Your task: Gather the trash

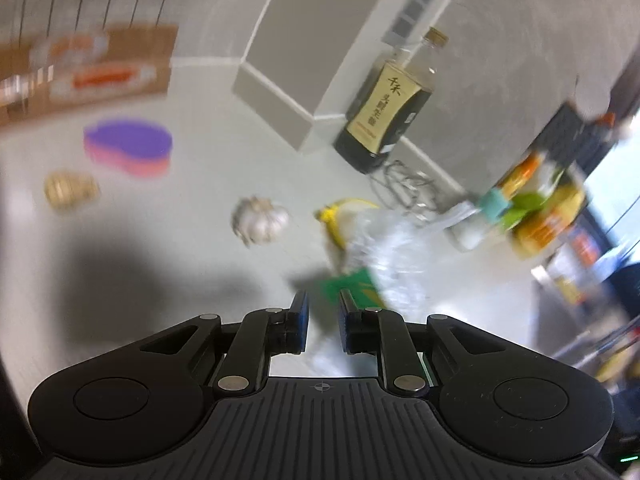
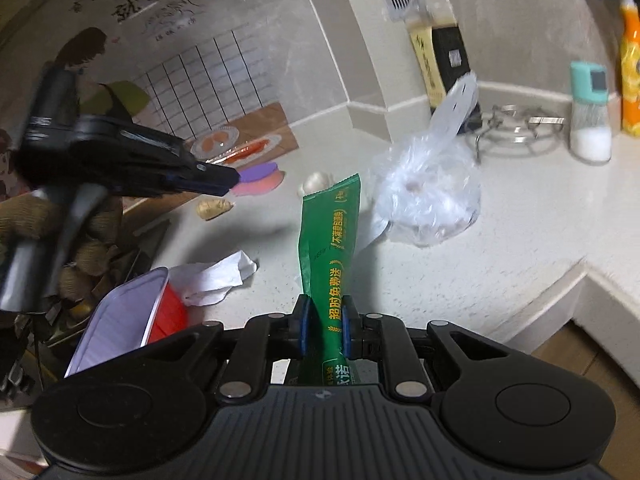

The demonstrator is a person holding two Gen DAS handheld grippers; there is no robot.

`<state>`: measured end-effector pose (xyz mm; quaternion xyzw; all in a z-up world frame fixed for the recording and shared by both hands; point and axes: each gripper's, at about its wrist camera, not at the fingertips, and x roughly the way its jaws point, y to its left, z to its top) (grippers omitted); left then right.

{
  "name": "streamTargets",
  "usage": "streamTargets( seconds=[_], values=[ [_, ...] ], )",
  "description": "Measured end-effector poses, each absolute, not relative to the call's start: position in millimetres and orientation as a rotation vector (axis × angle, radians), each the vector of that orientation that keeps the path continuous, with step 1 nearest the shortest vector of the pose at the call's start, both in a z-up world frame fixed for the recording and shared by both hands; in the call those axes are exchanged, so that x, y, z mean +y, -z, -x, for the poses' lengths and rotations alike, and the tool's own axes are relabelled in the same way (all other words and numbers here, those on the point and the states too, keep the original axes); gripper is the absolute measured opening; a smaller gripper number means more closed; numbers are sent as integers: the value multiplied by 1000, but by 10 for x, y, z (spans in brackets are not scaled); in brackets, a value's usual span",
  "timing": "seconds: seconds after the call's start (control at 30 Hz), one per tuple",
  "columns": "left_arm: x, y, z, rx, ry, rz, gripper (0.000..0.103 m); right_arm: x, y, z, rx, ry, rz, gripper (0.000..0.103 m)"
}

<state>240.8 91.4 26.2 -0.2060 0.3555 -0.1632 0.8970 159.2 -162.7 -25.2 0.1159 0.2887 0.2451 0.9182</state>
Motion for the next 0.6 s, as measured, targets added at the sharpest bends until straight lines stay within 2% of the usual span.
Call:
streamTargets(
  seconds=[0.17, 0.23, 0.3, 0.6],
  values=[
    [918, -270, -2487, 739, 290, 399, 18, -1480, 303, -1665, 611, -606, -276, 18],
    [877, -295, -2624, 730, 256, 373, 18, -1438, 306, -1667, 610, -604, -270, 32],
    [791, -318, -2815, 750, 239, 338, 18, -1423, 297, -1622, 592, -570, -238, 38],
    [52, -236, -3458, 767, 131, -25, 21, -1653, 314, -1435, 502, -449, -154, 39]
  ],
)
